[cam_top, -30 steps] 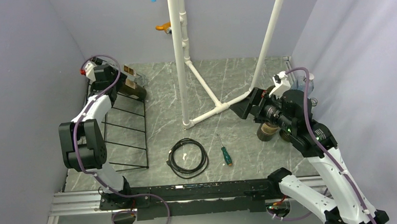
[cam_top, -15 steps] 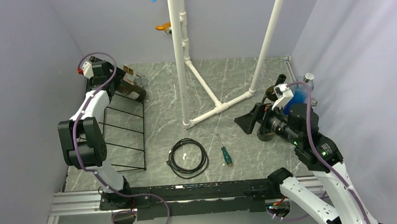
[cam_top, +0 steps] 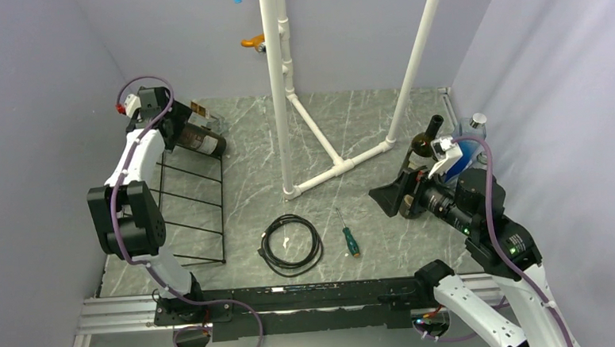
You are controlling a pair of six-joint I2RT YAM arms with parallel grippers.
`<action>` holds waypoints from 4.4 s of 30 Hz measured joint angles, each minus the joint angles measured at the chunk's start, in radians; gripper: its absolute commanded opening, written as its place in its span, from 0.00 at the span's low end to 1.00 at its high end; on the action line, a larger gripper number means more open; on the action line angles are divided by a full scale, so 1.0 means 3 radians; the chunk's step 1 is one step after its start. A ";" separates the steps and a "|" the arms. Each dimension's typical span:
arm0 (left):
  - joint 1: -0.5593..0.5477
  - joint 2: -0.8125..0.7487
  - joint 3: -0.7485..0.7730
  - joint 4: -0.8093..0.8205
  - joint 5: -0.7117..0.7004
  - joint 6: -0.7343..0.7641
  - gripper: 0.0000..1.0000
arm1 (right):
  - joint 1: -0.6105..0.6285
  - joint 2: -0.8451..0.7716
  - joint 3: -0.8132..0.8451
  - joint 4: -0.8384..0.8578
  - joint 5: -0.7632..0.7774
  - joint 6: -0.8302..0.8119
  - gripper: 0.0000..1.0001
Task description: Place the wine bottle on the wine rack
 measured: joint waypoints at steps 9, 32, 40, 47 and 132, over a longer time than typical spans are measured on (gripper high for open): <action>-0.0005 -0.0005 0.0285 -0.0534 -0.0008 0.0178 0.99 | 0.0000 -0.0003 -0.0130 0.0037 0.0167 0.0201 1.00; -0.1003 -0.1788 -0.0544 -0.0570 0.0619 0.1472 0.98 | -0.0001 0.0326 0.0470 -0.0276 0.1130 0.0150 1.00; -0.1568 -0.2565 -0.1232 -0.0427 0.0921 0.1956 0.98 | 0.0000 0.0496 0.0998 -0.0483 0.1738 -0.0191 1.00; -0.2068 -0.2847 -0.1868 -0.0126 0.1409 0.2017 0.99 | 0.0000 0.0694 0.1059 -0.0626 0.2433 -0.0393 1.00; -0.3501 -0.1273 -0.0306 -0.0406 0.1513 0.2038 1.00 | -0.0774 0.1002 -0.0314 0.1199 -0.1893 0.0762 0.00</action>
